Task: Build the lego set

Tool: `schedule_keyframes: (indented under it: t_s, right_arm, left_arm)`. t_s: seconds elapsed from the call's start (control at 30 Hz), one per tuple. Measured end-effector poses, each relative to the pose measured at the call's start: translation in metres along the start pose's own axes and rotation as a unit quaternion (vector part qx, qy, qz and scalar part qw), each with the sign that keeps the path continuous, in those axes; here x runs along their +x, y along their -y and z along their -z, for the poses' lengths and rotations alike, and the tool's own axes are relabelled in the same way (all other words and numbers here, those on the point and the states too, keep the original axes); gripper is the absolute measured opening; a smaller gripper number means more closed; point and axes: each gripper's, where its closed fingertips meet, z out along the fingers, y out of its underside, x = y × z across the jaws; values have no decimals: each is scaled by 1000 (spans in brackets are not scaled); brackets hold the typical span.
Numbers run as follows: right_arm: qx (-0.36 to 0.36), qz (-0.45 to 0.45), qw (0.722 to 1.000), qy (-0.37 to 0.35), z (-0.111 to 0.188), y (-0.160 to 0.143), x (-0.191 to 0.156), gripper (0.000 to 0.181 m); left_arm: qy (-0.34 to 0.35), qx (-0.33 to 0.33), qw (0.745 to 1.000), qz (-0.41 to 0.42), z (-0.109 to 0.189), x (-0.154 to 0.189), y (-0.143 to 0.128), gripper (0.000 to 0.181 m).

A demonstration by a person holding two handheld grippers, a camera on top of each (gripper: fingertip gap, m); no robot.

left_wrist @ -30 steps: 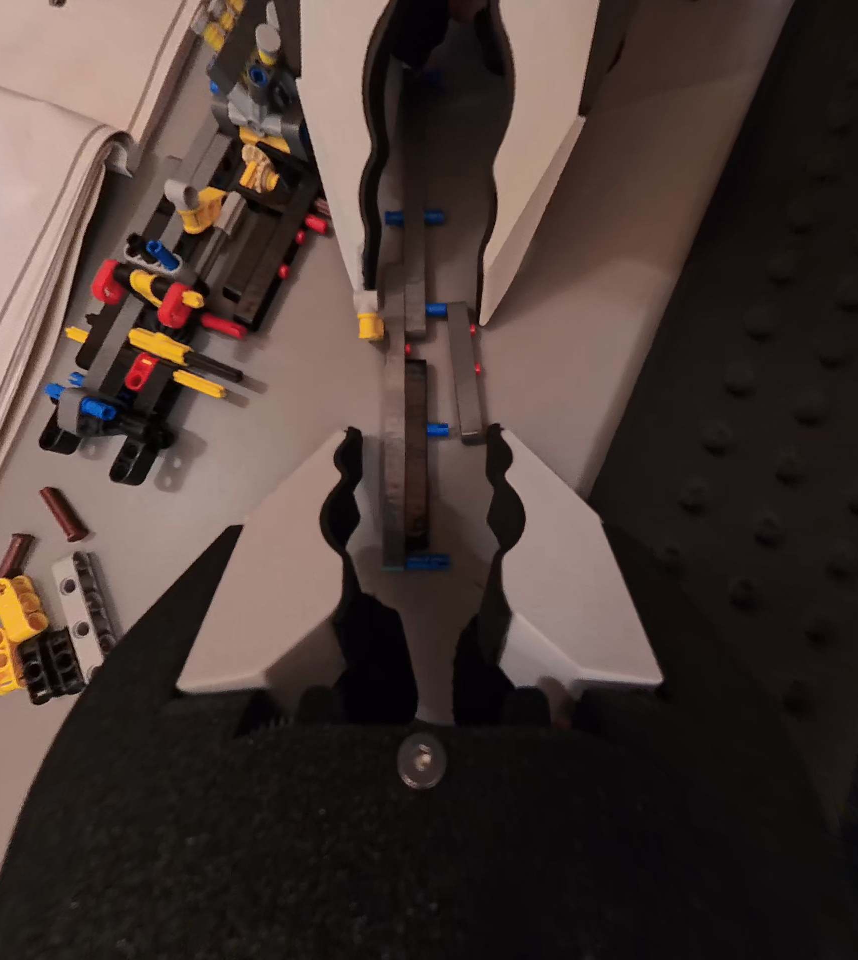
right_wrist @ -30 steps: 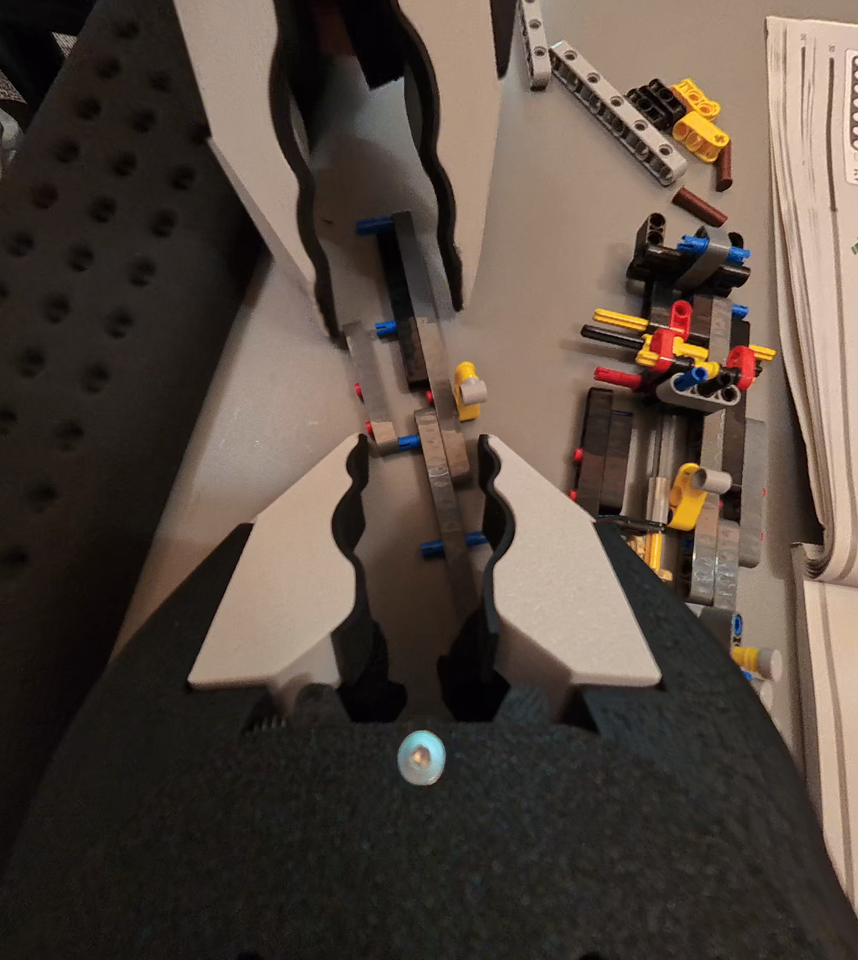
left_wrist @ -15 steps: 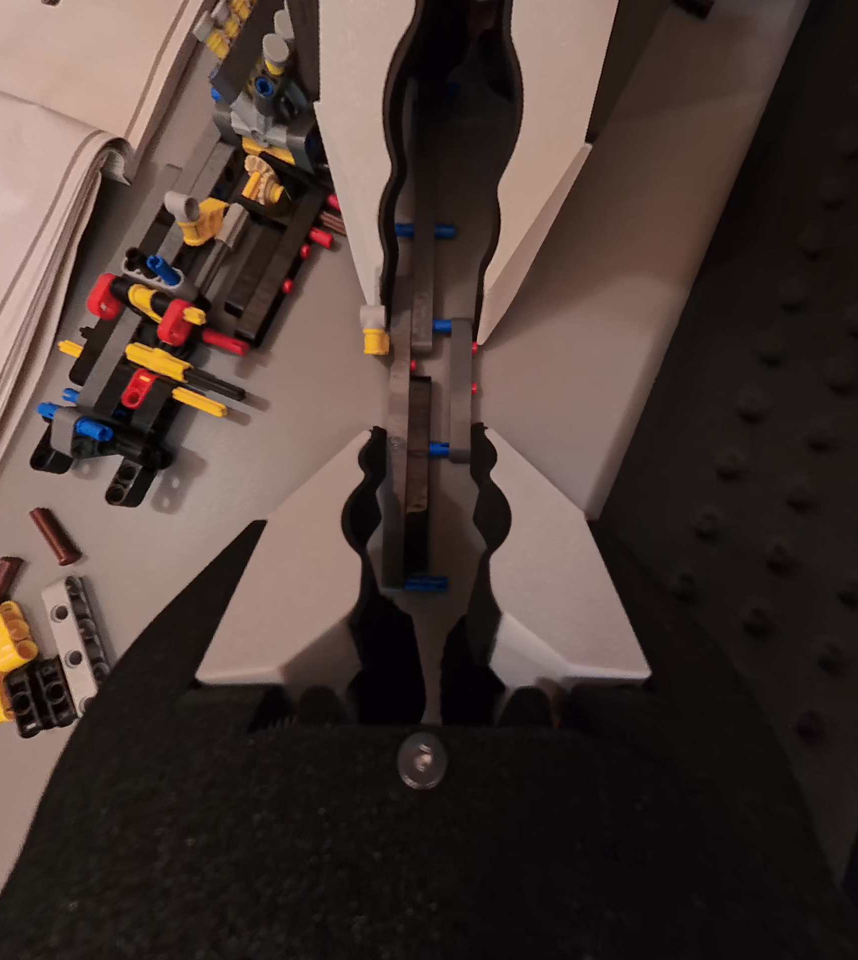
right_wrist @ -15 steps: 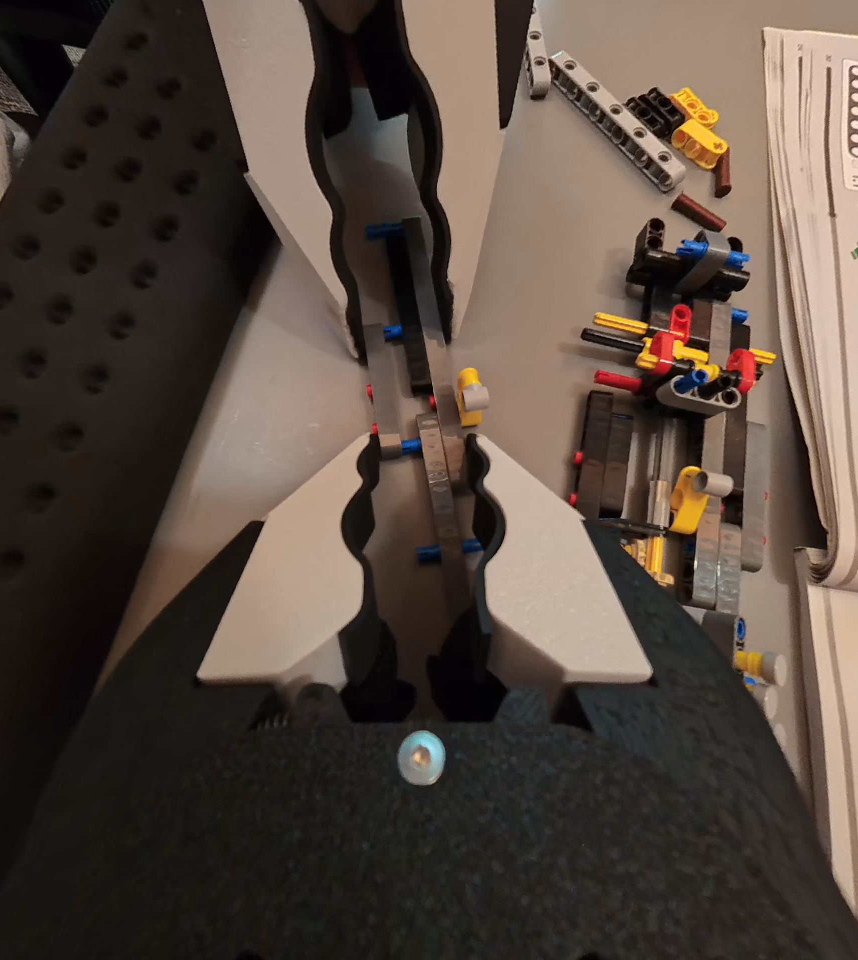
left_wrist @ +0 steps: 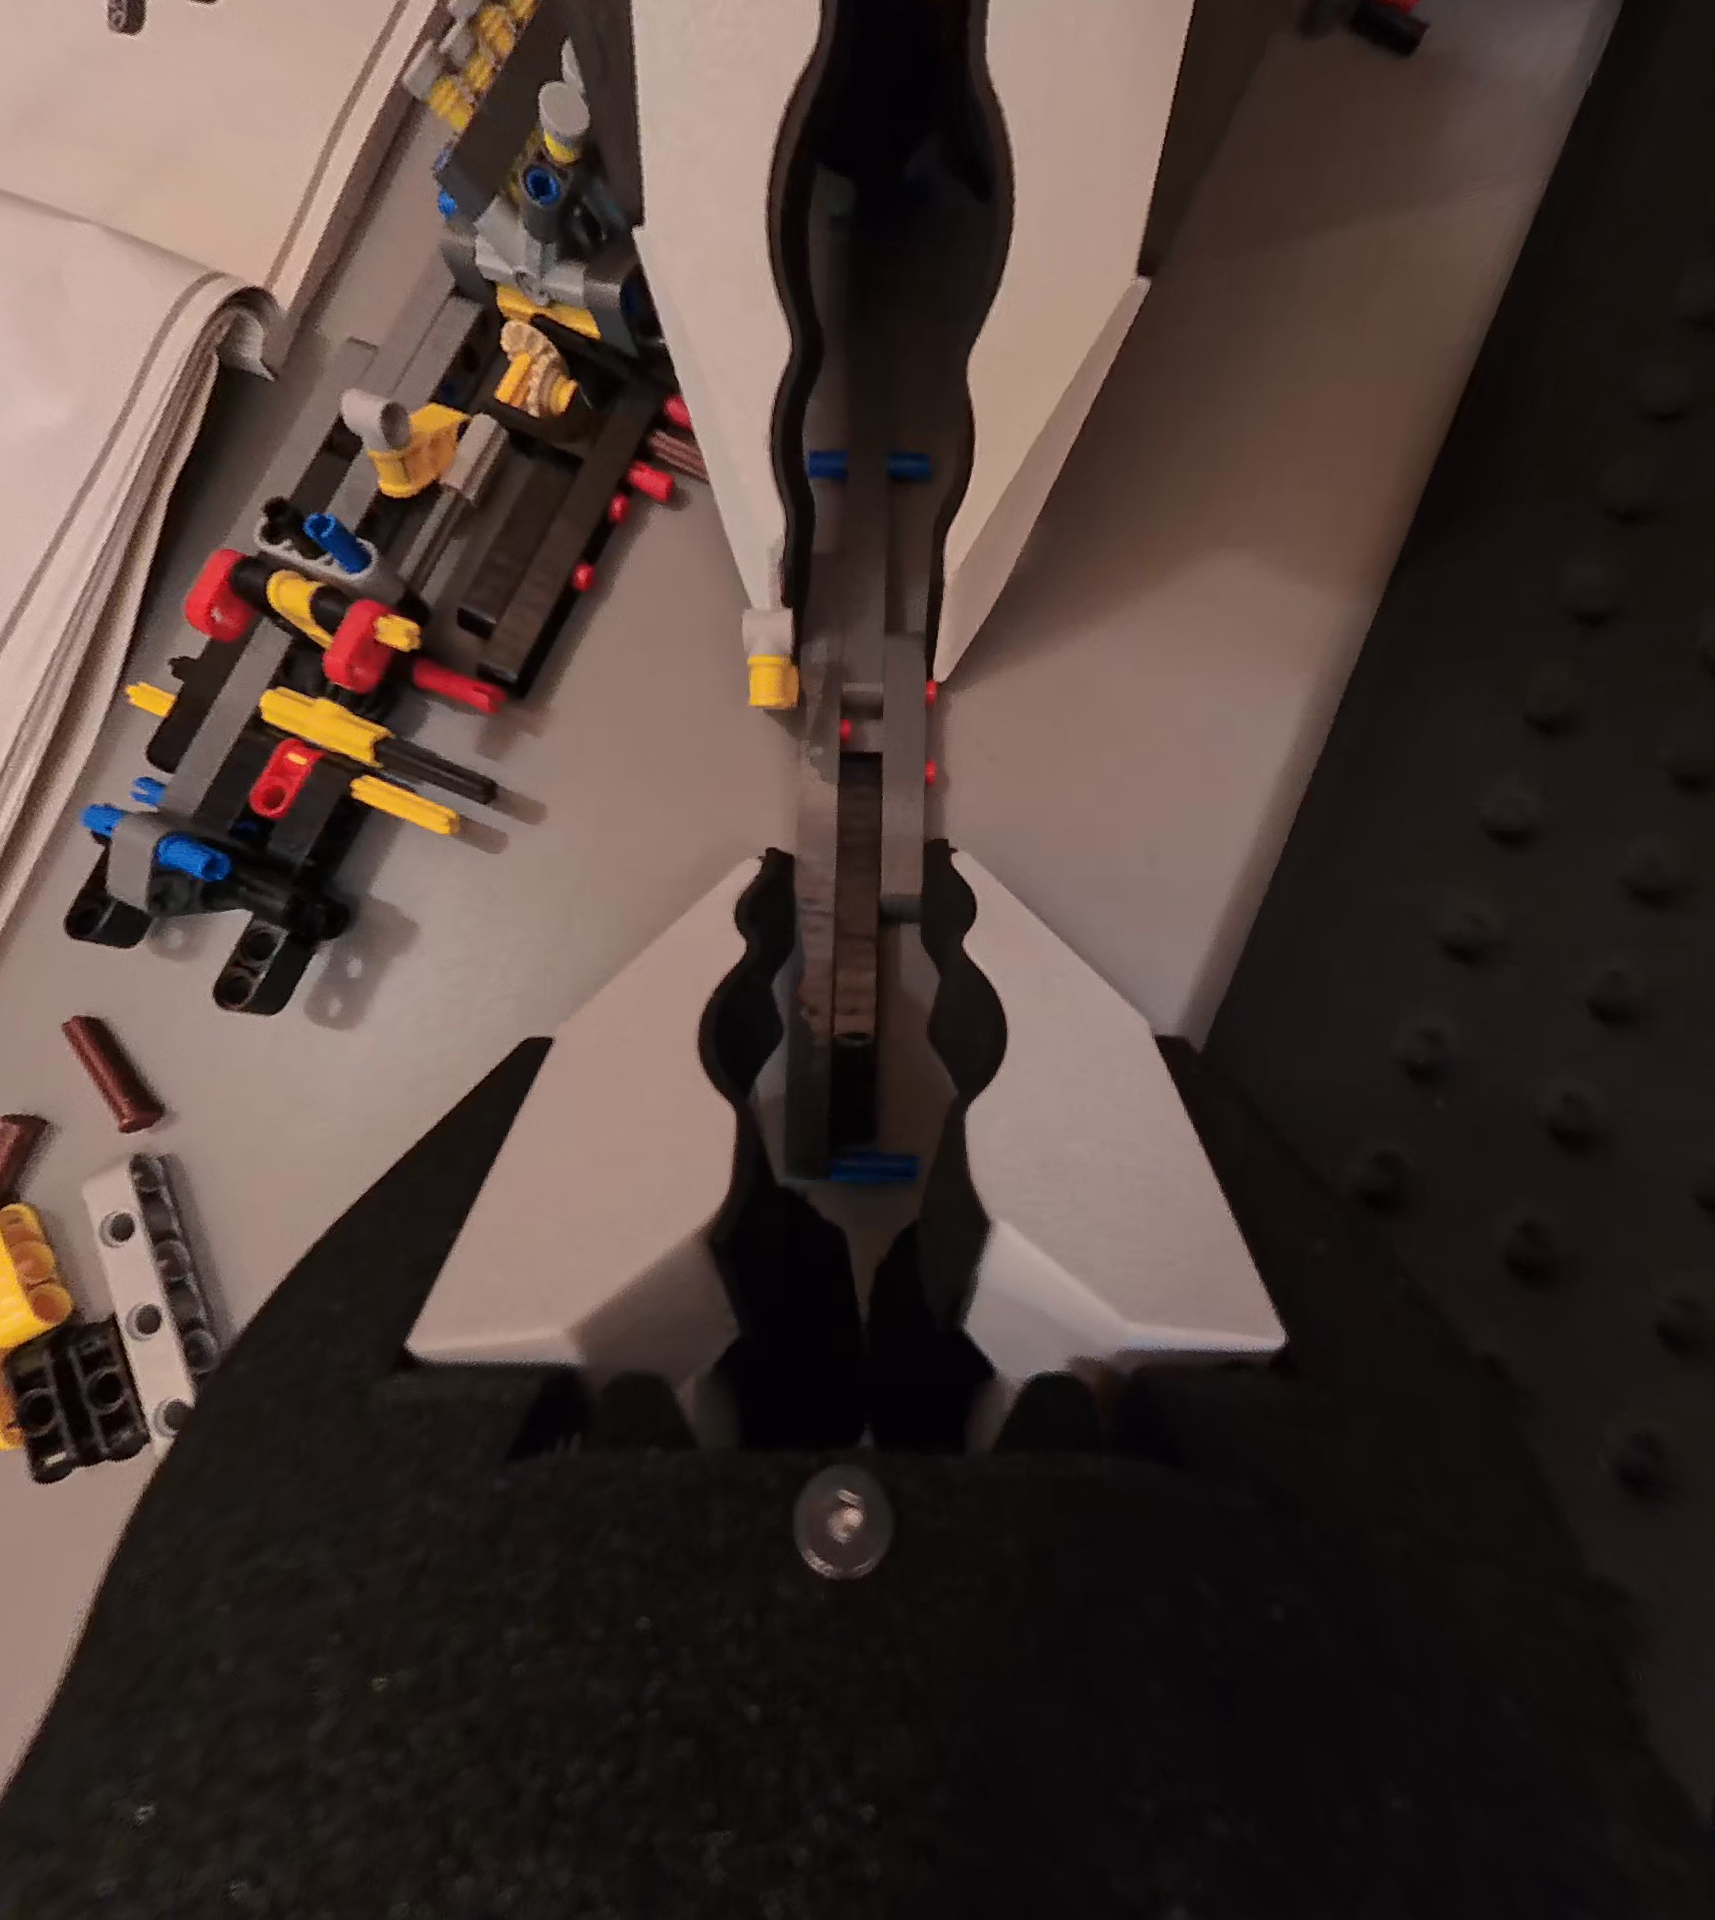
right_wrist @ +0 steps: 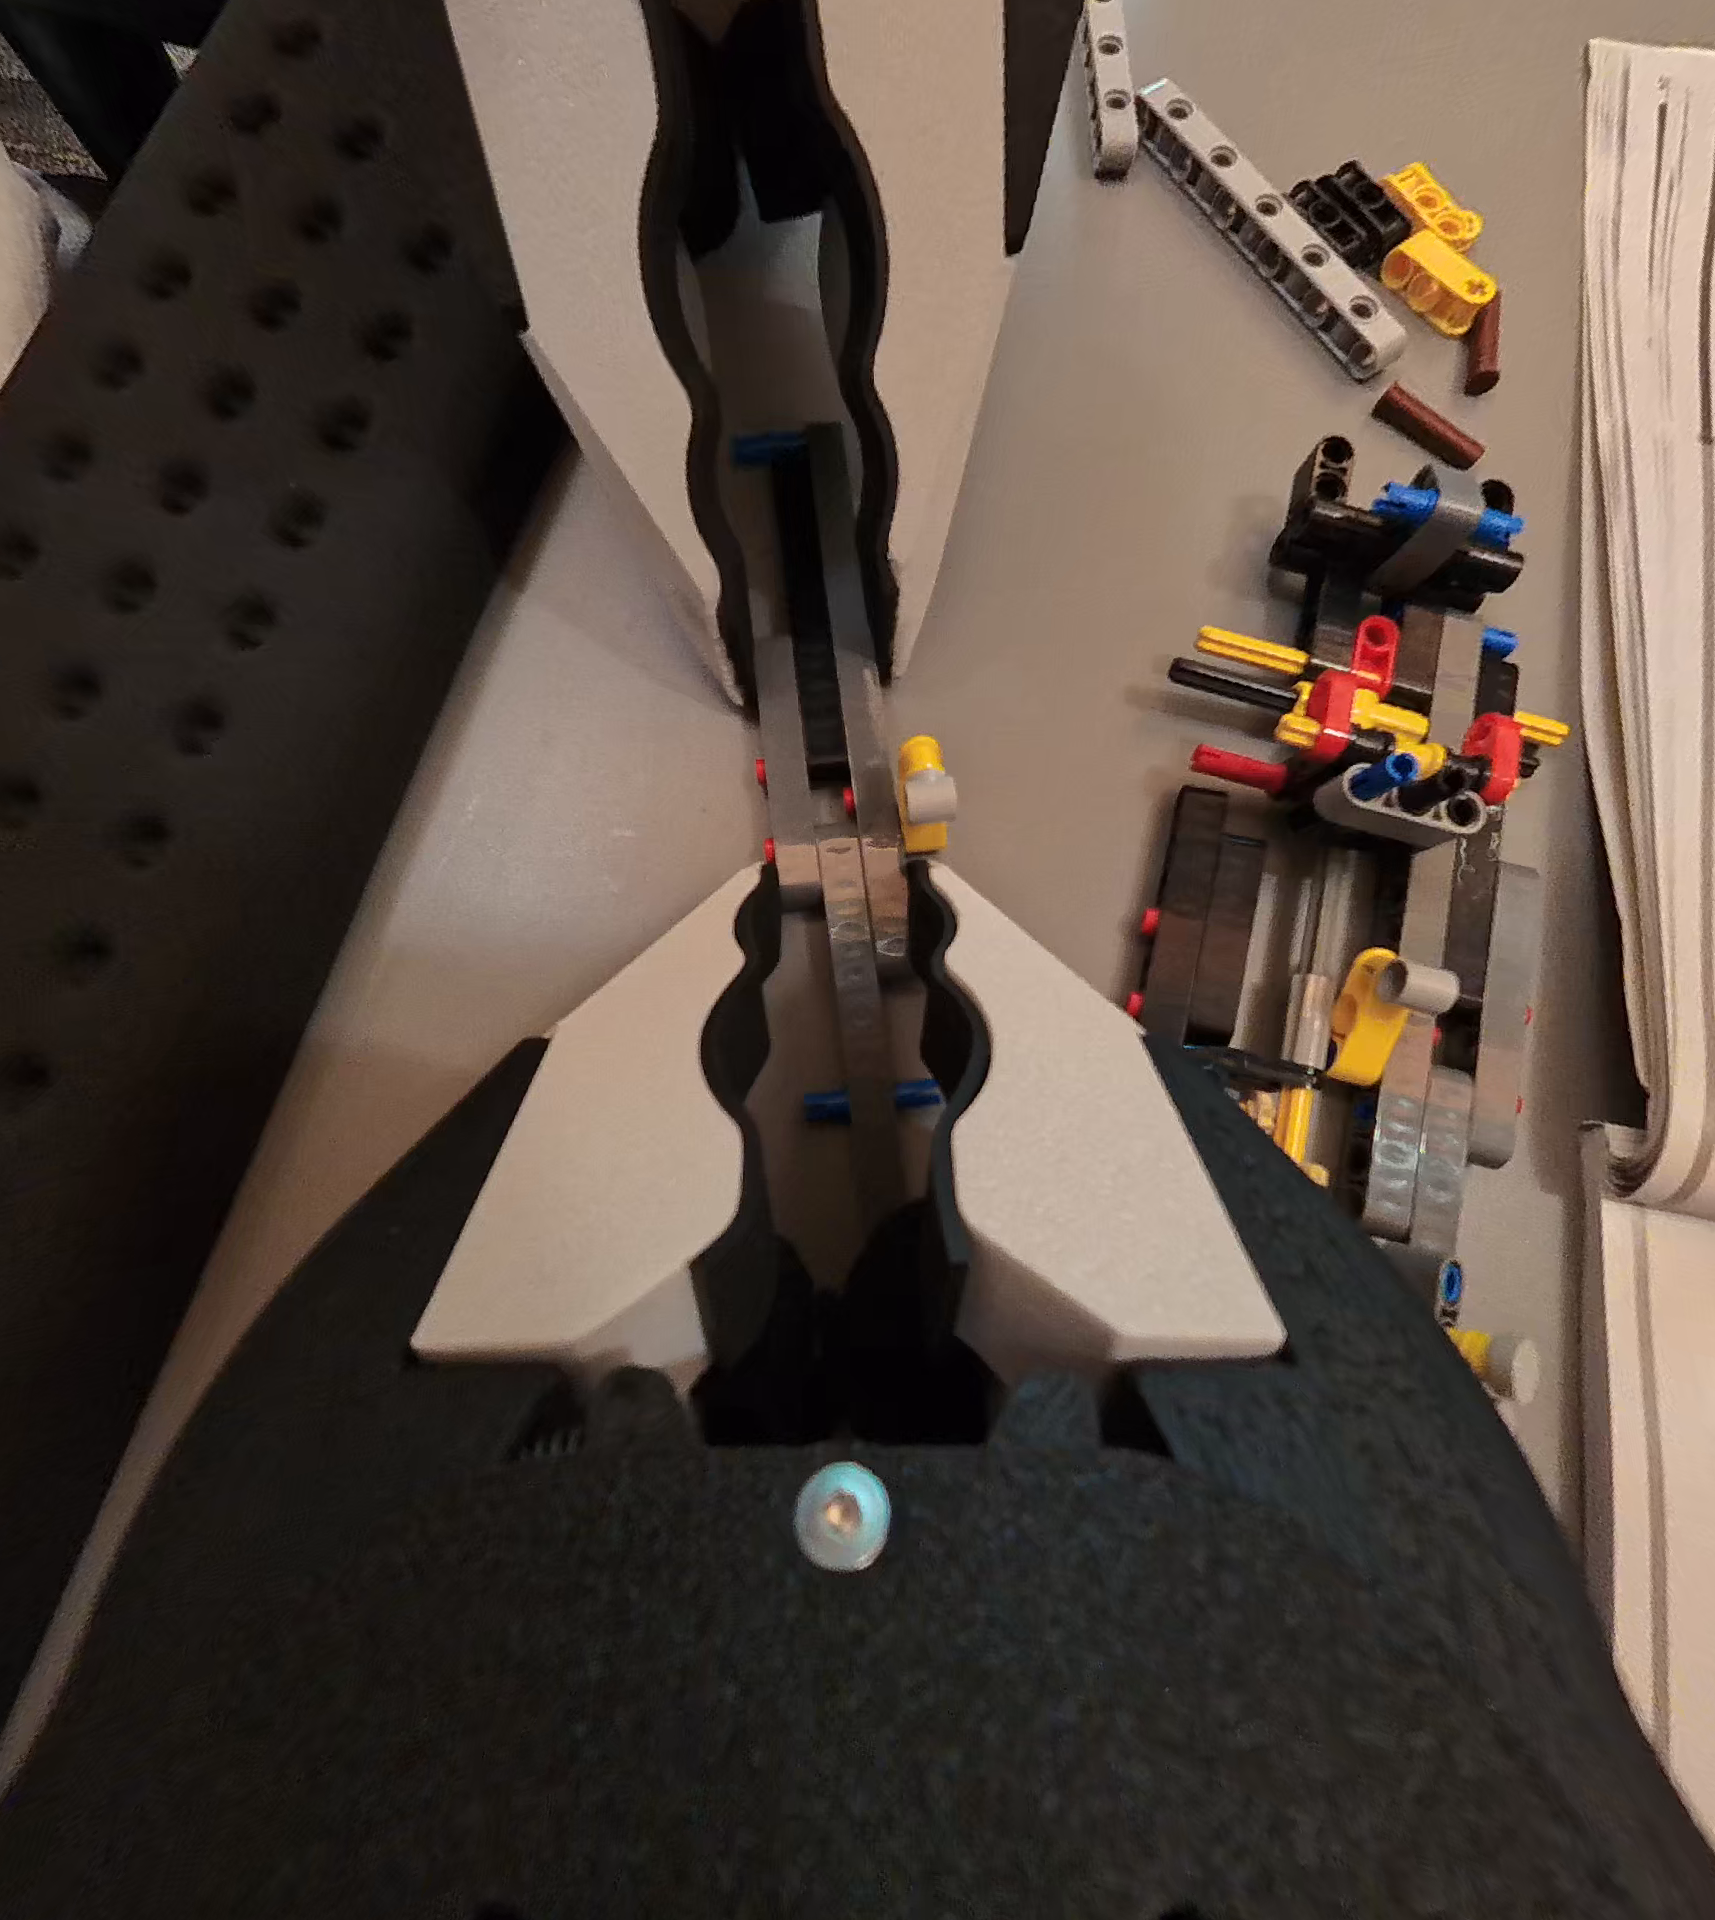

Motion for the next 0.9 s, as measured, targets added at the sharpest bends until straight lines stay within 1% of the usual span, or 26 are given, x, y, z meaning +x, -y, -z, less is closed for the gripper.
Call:
schedule_keyframes:
  t_s: [0.2,0.23,0.27,0.3,0.33,0.43,0.5,0.6,0.7,0.77,0.8,0.87,0.9]
  right_arm:
    - [-3,-6,1000,-5,2,0,-1,24]
    - [-6,-9,1000,-5,5,-1,-2,32]
    - [-2,-15,1000,-8,9,2,-2,40]
    - [10,-20,1000,-9,17,6,-1,44]
    - [23,-26,999,-14,26,12,-1,44]
    - [73,-56,994,-59,61,31,4,36]
    - [99,-90,986,-103,83,39,8,36]
    - [134,-158,955,-212,107,40,28,35]
    - [159,-220,913,-305,118,31,49,36]
    - [177,-243,886,-354,128,32,68,37]
    - [190,-248,871,-379,138,35,81,37]
    - [216,-261,839,-427,159,37,110,36]
    - [217,-272,825,-446,169,34,126,36]
  left_arm:
    - [-6,3,1000,10,0,0,2,24]
    - [-8,2,1000,13,0,1,2,24]
    - [-6,5,1000,17,1,0,4,31]
    - [-3,16,1000,19,5,-1,8,43]
    - [-1,35,999,24,11,-2,15,45]
    - [8,109,993,40,42,-13,38,39]
    - [37,138,989,49,62,-32,49,39]
    - [77,185,978,52,82,-65,74,36]
    - [73,215,973,35,86,-96,108,31]
    - [103,215,971,21,87,-138,127,31]
    - [121,208,970,20,86,-162,132,32]
    - [163,192,966,53,87,-211,132,31]
    - [178,190,962,81,87,-232,129,32]
